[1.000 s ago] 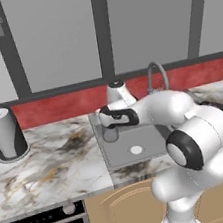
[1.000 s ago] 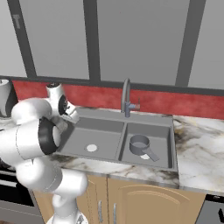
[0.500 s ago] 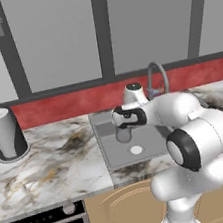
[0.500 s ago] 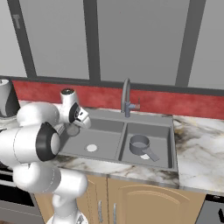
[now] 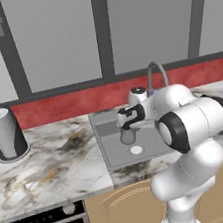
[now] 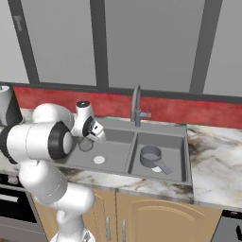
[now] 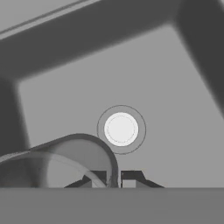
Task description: Move any existing items from the left basin to the right basin for drying. Then move the glass cup from the counter to the left basin of the sink for washing.
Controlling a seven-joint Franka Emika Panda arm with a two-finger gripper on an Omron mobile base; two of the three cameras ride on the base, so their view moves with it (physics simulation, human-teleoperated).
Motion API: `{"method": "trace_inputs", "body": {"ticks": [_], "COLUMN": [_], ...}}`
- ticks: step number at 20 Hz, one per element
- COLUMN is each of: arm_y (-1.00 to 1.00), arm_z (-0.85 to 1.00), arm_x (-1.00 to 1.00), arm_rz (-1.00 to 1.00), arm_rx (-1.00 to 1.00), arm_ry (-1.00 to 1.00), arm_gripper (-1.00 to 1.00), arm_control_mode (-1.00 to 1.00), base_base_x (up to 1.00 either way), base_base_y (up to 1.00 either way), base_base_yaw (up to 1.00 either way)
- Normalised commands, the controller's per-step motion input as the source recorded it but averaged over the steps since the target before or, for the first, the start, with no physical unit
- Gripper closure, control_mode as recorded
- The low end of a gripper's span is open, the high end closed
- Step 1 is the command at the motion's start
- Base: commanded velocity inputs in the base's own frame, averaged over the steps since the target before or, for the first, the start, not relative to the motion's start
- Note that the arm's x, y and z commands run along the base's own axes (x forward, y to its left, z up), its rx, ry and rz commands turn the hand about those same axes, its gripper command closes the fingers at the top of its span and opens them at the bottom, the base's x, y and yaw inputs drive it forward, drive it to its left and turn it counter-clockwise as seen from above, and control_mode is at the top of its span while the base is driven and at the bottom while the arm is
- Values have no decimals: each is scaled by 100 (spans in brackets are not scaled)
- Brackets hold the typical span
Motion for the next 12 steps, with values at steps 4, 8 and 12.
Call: {"method": "trace_inputs", "body": {"ticks": [4,8,12], "arm_y": [-15,-10,-7], "arm_z": [-13,-17,-22], "arm_x": [1,0,0], "arm_rz": [0,0,0], "arm_rx": [0,0,0], "arm_ry": [0,0,0], "arm_gripper": [100,100,100], "arm_control_mode": [-100,-100,-100], "base_base_x": [0,0,0], "base_base_y": [0,0,0], "base_base_yaw": [0,0,0]}}
